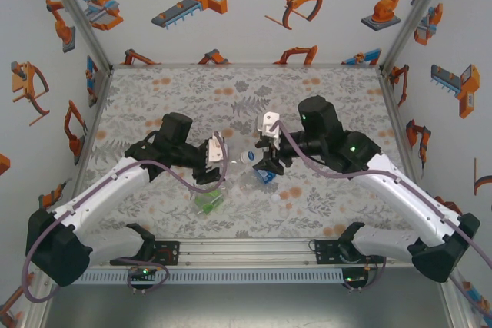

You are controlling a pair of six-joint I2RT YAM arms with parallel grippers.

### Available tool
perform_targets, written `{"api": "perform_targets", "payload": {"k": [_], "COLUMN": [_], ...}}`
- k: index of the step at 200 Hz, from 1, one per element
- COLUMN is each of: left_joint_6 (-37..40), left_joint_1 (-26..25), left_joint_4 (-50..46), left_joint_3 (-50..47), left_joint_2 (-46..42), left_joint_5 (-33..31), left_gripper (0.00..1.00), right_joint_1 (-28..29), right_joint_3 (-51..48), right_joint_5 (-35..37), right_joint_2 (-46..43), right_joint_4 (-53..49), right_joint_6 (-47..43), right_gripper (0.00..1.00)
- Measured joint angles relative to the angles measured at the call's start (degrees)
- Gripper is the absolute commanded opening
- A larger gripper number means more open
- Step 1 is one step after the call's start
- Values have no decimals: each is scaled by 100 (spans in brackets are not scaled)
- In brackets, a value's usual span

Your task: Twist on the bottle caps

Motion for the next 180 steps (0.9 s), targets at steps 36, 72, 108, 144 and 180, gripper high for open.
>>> {"api": "perform_targets", "payload": {"k": [36, 72, 108, 144, 180], "left_joint_6": [24, 37, 37, 35, 24], "left_joint_1": [0, -11, -28, -33, -31], "left_joint_4": [-9, -39, -85, -138, -293], "left_joint_3": [0, 0, 0, 0, 0], "left_joint_2": [0, 0, 0, 0, 2], "left_joint_5": [168, 269, 289, 282, 92], "left_gripper": [0, 0, 0, 0, 0], "right_joint_1": [0, 0, 0, 0, -4], "right_joint_3": [-52, -52, -55, -101, -409], "right_joint_5": [-208, -435, -507, -546, -264], "right_joint_2": [74, 177, 234, 234, 201], "right_joint_4": [116, 173, 173, 262, 726], "right_joint_6": [-457, -584, -627, -509, 841], "right_gripper": [52, 48, 40, 17, 0]}}
